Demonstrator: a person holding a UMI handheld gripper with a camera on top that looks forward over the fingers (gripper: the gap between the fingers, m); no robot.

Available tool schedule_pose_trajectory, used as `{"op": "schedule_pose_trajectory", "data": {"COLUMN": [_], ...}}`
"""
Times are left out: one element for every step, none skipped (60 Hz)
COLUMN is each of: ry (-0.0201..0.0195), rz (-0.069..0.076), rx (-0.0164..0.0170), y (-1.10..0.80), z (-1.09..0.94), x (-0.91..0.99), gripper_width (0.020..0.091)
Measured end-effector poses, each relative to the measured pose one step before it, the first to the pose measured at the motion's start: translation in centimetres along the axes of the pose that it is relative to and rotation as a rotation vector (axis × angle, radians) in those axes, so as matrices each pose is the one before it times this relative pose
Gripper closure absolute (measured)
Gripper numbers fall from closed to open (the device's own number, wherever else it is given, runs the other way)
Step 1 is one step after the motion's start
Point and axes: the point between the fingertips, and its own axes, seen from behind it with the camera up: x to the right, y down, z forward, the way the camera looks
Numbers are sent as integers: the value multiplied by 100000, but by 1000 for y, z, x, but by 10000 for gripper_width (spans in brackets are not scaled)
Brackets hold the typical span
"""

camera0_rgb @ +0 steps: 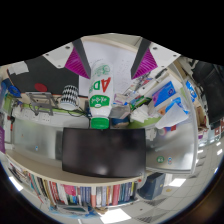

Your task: Pour water

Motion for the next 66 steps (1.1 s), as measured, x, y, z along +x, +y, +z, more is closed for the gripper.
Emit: {"op": "schedule_pose_trajectory", "data": {"ry": [435, 556, 725, 884, 693, 700, 409, 357, 501, 619, 578, 429, 227, 226, 253, 305, 181, 22, 124, 418, 852, 1129, 1188, 964, 996, 1065, 945, 286, -231, -173, -190, -145, -207, -321, 140, 626, 773, 623, 649, 514, 212, -33, -153, -254, -124, 378, 221, -94, 264, 319, 373, 363, 372, 367, 106, -322, -538, -260, -39, 153, -627, -167, 61, 197, 151, 235], "rz": [-212, -277, -254, -206, -211, -54, 95, 169, 303, 396, 409, 412, 530, 662, 811, 915, 909, 784, 711, 724, 692, 548, 384, 61, -105, -64, -65, -112, 28, 369, 709, 968, 971, 766, 317, -193, -593, -974, -937, -746, -478, 227, 839, 946, 975, 864, 588, 624, 314, 206, 38, -244, -431, -440, -351, -159, 598, 1659, 2233, 2545, 2646, 3163, 3842, 3837, 3760, 3944], "rx": [995, 988, 798, 634, 568, 376, 214, 98, 167, 297, 396, 442, 481, 399, 401, 253, 213, 177, 220, 281, 241, 248, 303, 457, 577, 476, 433, 587, 819, 850, 770, 678, 540, 571, 304, 259, 479, 478, 255, 430, 644, 407, 70, 334, 165, -2, -17, 140, -355, -495, -795, -1070, -1461, -1643, -1400, -813, -244, -335, -244, 240, 517, 154, -394, -438, -156, -97], "y": [-221, -189, -137, -110, -12, -95, -20, -14, -21, -48, -40, -55, -49, -18, 8, 62, 90, 87, 85, 90, 85, 87, 67, 49, 12, 38, 28, -29, -113, -131, -126, -79, -65, -35, 33, 7, -4, 21, 39, -29, -49, 13, 33, -23, 15, -55, -55, 90, -18, -25, -4, 42, 51, 33, -126, -292, -466, -427, -468, -562, -491, -474, -360, -330, -373, -365], "z": [665, 582, 529, 472, 387, 365, 333, 312, 276, 266, 278, 279, 287, 269, 248, 282, 265, 245, 235, 235, 212, 182, 158, 165, 126, 115, 90, 35, 57, 34, 9, 21, 43, 25, 28, 24, 29, 5, -4, -3, 30, 41, 21, 31, 44, 93, 39, 164, 83, 95, 94, 103, 88, 99, 56, 28, 57, 115, 144, 409, 124, 312, 379, 370, 430, 507], "x": [-83, 45, 122, 153, 177, 117, 84, 113, 150, 147, 174, 129, 73, 81, 77, 77, 86, 41, 62, 176, 268, 286, 272, 238, 201, 219, 159, -11, -136, -78, -57, -71, -75, -63, 77, 198, 163, 169, 96, 34, -51, -94, -84, -70, 29, 69, 105, -13, 48, 84, 68, 41, 19, 3, -107, -244, -307, -220, -195, -589, 84, -256, -185, -214, -240, -208], "gripper_width": [280, 278, 279, 277, 278, 278, 278, 280, 279, 279, 280, 279, 281, 281, 281, 280, 282, 279, 281, 281, 284, 285, 292, 302, 310, 324, 345, 365, 400, 449, 508, 543, 543, 545, 555, 563, 570, 582, 592, 604, 615, 631, 642, 656, 667, 674, 675, 685, 701, 703, 703, 703, 705, 704, 704, 702, 703, 703, 703, 702, 702, 703, 703, 702, 703, 702]}}
